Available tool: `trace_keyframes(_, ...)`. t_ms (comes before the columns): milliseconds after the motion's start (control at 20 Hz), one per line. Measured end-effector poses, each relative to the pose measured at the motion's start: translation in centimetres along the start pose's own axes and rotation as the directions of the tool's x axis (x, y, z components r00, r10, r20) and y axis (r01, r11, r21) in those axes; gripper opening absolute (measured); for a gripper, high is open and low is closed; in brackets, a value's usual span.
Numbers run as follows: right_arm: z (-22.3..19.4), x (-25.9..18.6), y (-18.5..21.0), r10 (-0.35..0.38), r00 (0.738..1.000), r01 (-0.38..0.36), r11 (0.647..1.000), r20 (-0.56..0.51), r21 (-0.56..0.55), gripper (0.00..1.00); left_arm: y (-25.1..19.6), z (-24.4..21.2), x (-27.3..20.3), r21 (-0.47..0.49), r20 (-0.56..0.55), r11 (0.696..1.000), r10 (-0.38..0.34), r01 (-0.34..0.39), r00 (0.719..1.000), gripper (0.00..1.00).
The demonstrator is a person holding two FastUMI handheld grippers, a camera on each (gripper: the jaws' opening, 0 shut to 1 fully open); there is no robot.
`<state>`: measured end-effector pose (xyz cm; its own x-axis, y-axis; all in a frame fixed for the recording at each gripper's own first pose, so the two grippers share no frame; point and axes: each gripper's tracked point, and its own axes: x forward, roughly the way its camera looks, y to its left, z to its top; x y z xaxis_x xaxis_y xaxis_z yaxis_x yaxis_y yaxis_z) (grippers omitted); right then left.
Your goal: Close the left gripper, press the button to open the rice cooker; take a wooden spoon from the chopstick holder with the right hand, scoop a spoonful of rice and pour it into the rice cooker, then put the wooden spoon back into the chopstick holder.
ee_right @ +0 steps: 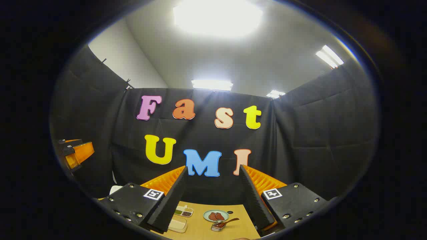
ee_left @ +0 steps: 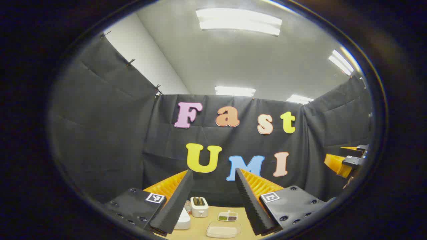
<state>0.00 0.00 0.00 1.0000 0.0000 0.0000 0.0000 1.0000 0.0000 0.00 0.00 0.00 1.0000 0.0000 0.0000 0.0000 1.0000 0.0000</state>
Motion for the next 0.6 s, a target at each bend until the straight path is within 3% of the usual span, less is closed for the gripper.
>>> trace_keyframes(350, -0.9, 0.3, -1.2, 0.021, 0.999, -0.019, 0.999, -0.027, 0.04, 0.93, -1.2, -1.5, 0.4, -0.019, -0.046, 1.0, -0.001, 0.001, 0.999, 0.87)
trace_keyframes(400, -0.9, 0.5, -1.4, 0.023, 0.999, -0.021, 0.999, -0.031, 0.049, 0.93, -1.2, -1.6, 0.4, -0.024, -0.049, 1.0, 0.004, -0.005, 0.999, 0.92)
trace_keyframes(600, -1.4, 0.8, -2.4, 0.028, 0.999, -0.026, 0.998, -0.036, 0.055, 0.92, -1.3, -2.4, 0.6, -0.035, -0.076, 0.999, 0.023, -0.026, 0.997, 0.85)
